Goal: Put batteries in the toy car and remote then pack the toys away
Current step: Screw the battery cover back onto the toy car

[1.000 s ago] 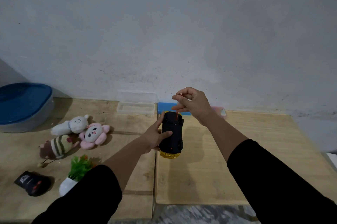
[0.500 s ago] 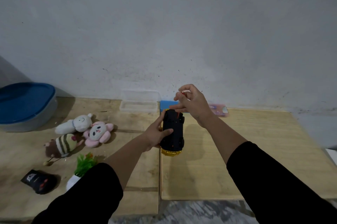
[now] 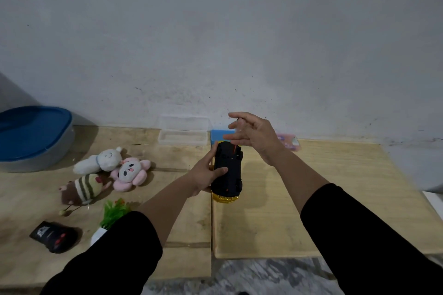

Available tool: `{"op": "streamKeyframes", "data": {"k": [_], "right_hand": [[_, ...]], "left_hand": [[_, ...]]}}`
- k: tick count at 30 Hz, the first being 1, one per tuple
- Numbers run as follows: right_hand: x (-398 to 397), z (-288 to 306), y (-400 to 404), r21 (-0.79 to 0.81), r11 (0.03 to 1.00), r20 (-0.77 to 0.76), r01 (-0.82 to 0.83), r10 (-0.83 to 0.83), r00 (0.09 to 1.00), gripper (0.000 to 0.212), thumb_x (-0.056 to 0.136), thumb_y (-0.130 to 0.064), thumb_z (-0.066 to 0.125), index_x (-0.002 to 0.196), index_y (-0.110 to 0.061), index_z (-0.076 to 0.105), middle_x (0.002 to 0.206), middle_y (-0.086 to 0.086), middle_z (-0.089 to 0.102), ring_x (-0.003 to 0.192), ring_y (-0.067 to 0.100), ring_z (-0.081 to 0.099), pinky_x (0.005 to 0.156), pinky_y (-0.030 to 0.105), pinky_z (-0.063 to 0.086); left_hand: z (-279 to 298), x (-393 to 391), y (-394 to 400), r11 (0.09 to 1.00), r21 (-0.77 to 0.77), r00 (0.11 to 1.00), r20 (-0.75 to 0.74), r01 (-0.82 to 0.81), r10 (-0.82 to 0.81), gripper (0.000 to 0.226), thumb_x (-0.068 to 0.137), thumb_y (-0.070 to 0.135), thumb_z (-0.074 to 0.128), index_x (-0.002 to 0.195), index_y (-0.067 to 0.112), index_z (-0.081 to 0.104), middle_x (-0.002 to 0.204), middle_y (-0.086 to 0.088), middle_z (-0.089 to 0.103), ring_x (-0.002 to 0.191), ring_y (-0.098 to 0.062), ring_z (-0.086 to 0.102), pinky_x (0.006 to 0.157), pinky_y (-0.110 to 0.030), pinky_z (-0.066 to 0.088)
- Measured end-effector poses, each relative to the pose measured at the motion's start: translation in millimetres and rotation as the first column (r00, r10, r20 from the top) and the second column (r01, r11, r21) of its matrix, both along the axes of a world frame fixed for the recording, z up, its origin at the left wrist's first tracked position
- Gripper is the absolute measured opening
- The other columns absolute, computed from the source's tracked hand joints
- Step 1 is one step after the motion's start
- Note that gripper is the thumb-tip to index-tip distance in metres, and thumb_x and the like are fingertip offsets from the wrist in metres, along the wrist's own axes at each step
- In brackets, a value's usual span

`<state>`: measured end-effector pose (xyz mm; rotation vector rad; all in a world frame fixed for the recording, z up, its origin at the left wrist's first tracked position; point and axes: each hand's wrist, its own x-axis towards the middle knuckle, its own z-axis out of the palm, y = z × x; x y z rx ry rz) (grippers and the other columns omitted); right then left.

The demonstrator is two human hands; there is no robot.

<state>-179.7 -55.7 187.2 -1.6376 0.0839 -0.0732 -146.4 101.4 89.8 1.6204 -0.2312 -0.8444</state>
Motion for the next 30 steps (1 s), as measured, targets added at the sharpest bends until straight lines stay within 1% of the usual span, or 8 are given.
{"op": "streamKeyframes", "data": {"k": [3,5,11,15,17,22,27,30], "right_hand": [[0,-2,3,-0.025,0.999,0.01,0.037,-0.036,0.999,0.004,0.092,-0.01,0.058,0.093,-0.012,0.06,0.096,0.013,0.061,0.074,0.027,0.073,0.065,0.029,0.059],[0,-4,5,-0.039,0.998,0.015,0.054,-0.053,0.998,0.008,0.088,-0.008,0.064,0.089,-0.01,0.056,0.09,0.009,0.058,0.071,0.027,0.073,0.061,0.028,0.058],[0,0,9,0.032,0.999,0.037,-0.005,0.004,0.999,0.025,0.096,-0.014,0.051,0.118,-0.023,0.059,0.105,0.01,0.059,0.082,0.024,0.073,0.076,0.028,0.058],[2,3,9,-0.015,0.998,0.044,0.062,-0.062,0.997,0.008,0.091,-0.007,0.058,0.099,-0.009,0.058,0.103,0.017,0.061,0.075,0.026,0.073,0.066,0.028,0.059],[2,3,9,-0.023,0.996,0.046,0.08,-0.079,0.996,0.011,0.09,-0.007,0.06,0.096,-0.008,0.05,0.097,0.015,0.059,0.072,0.027,0.073,0.064,0.03,0.06],[0,6,11,0.012,1.0,0.048,0.002,-0.002,0.999,0.032,0.098,-0.012,0.048,0.125,-0.029,0.048,0.1,0.013,0.057,0.079,0.022,0.073,0.074,0.027,0.058],[3,4,10,-0.083,0.994,0.06,0.076,-0.071,0.996,0.008,0.089,-0.006,0.061,0.096,-0.01,0.06,0.097,0.011,0.059,0.071,0.027,0.073,0.067,0.031,0.06],[2,4,11,-0.069,0.996,0.05,0.06,-0.057,0.997,0.01,0.09,-0.011,0.061,0.098,-0.014,0.057,0.096,0.009,0.056,0.073,0.028,0.073,0.069,0.032,0.06]], "left_hand": [[-1,-2,1,1.0,0.002,1.0,-0.003,0.014,-0.014,0.083,0.091,0.024,0.062,0.143,0.058,0.006,0.127,-0.009,0.059,0.103,-0.027,0.065,0.078,-0.046,0.057],[0,-3,2,1.0,0.0,1.0,-0.004,0.028,-0.028,0.083,0.091,0.024,0.062,0.143,0.058,0.007,0.128,-0.01,0.058,0.105,-0.029,0.064,0.082,-0.049,0.056],[5,-1,4,0.999,-0.017,1.0,0.011,0.028,-0.028,0.081,0.093,0.02,0.06,0.141,0.058,0.008,0.128,-0.008,0.06,0.105,-0.027,0.064,0.084,-0.052,0.054],[5,-1,6,1.0,-0.021,1.0,0.012,0.022,-0.022,0.081,0.093,0.021,0.06,0.142,0.058,0.008,0.127,-0.008,0.06,0.104,-0.026,0.065,0.082,-0.049,0.055],[6,-1,8,0.999,-0.028,1.0,0.009,0.017,-0.017,0.081,0.093,0.021,0.061,0.142,0.057,0.008,0.126,-0.007,0.061,0.102,-0.025,0.066,0.079,-0.046,0.056],[9,2,11,1.0,-0.017,1.0,0.019,0.009,-0.009,0.08,0.094,0.019,0.058,0.143,0.057,0.007,0.125,-0.005,0.061,0.098,-0.021,0.066,0.074,-0.041,0.057],[8,-2,14,0.999,-0.022,1.0,0.008,0.025,-0.025,0.081,0.094,0.019,0.059,0.142,0.057,0.006,0.129,-0.007,0.059,0.105,-0.026,0.064,0.077,-0.044,0.057],[9,-2,15,1.0,-0.022,1.0,0.006,0.005,-0.004,0.08,0.095,0.017,0.057,0.143,0.056,0.006,0.125,-0.006,0.061,0.1,-0.023,0.065,0.074,-0.041,0.057]]}}
